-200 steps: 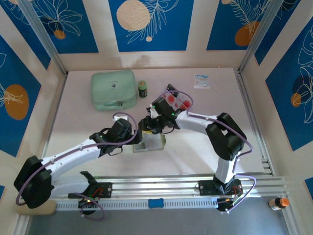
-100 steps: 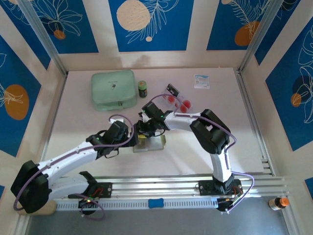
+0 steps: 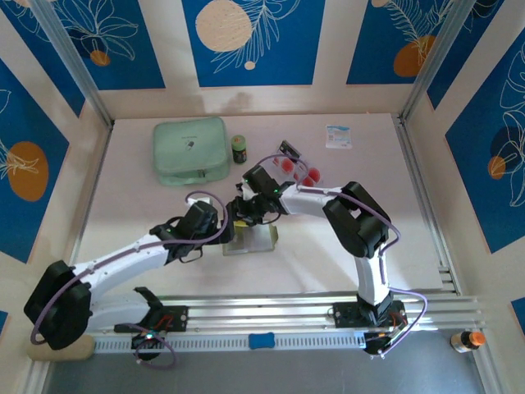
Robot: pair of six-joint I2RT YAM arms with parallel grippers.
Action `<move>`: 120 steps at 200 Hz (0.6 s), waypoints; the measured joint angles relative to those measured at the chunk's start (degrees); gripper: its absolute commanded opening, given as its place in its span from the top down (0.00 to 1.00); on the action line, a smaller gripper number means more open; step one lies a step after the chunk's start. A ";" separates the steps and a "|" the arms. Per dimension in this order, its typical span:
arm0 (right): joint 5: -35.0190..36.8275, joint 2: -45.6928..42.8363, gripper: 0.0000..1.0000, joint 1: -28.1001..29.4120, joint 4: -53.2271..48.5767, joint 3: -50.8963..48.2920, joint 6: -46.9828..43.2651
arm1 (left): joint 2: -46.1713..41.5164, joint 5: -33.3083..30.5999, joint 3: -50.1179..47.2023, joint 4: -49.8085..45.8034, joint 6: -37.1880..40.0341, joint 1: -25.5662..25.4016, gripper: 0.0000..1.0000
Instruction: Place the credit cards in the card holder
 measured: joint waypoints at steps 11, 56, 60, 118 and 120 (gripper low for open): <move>-0.17 -0.07 0.57 -0.31 0.28 0.00 0.04 | 1.66 0.46 0.00 0.87 0.26 0.00 0.00; -0.44 -0.39 0.58 -1.11 0.26 -0.22 0.20 | 8.81 1.73 0.00 3.63 1.25 0.00 0.00; -0.46 -0.66 0.58 -1.27 0.15 -0.31 0.13 | 9.11 1.73 0.00 3.74 1.29 0.00 0.00; 4.68 -10.25 0.59 -13.27 -15.72 6.51 -11.74 | 10.01 1.66 0.00 3.78 1.29 0.00 0.00; 5.09 -10.47 0.59 -13.79 -16.33 7.21 -12.33 | 10.01 1.66 0.00 3.78 1.27 0.00 0.00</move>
